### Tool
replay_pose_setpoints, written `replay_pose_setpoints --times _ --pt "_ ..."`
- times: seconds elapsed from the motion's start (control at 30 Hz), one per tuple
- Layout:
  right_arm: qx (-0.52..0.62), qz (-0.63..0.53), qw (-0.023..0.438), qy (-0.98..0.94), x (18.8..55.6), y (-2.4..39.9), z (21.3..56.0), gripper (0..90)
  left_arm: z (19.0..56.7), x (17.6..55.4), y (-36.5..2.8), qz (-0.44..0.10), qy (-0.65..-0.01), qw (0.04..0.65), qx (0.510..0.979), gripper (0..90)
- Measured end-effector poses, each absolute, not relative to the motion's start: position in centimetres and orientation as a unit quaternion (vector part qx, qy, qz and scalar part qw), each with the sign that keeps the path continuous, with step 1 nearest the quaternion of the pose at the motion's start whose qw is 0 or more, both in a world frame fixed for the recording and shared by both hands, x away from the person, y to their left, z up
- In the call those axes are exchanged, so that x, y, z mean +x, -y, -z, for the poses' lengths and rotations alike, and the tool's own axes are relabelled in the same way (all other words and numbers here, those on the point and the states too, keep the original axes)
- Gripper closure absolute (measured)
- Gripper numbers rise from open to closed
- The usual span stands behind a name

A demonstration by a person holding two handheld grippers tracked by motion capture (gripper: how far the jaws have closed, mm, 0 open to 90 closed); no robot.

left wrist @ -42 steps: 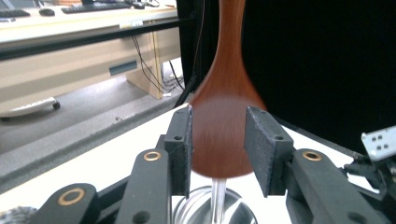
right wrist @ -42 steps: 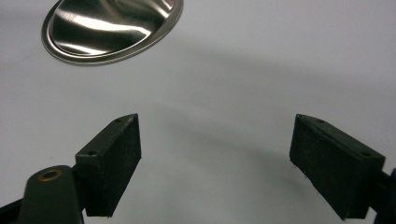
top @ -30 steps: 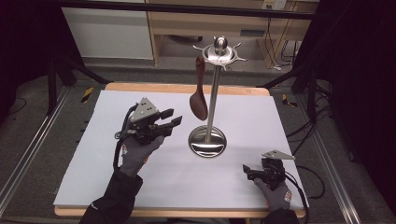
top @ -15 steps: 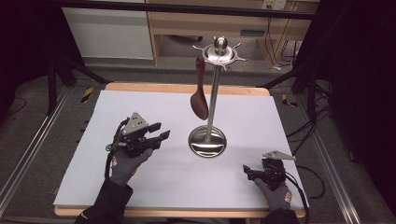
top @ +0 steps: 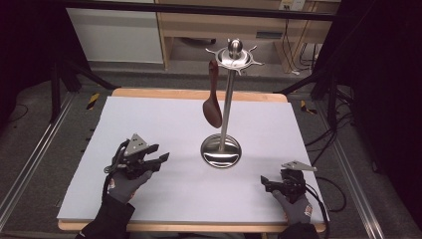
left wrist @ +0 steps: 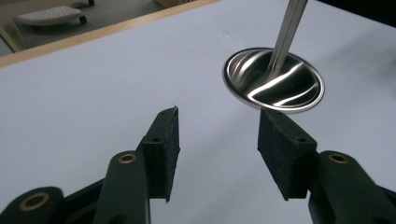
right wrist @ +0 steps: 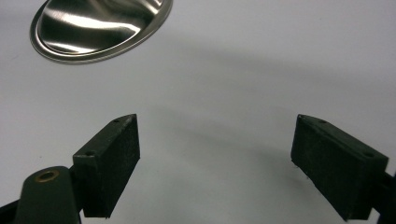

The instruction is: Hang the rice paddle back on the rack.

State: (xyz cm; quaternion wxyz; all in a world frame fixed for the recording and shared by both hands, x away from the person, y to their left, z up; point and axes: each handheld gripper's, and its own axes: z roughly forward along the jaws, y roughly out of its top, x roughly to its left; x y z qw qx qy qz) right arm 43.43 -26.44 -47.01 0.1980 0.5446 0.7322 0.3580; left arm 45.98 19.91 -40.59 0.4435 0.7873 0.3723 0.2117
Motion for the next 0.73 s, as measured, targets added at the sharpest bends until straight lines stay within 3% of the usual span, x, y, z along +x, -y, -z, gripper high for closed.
replay_pose_setpoints --times 0.73 --pt "0.550 -0.337 0.200 -0.738 43.5 26.9 47.6 15.8 45.8 44.7 -26.9 -0.235 -0.460 0.387 0.764 42.4"
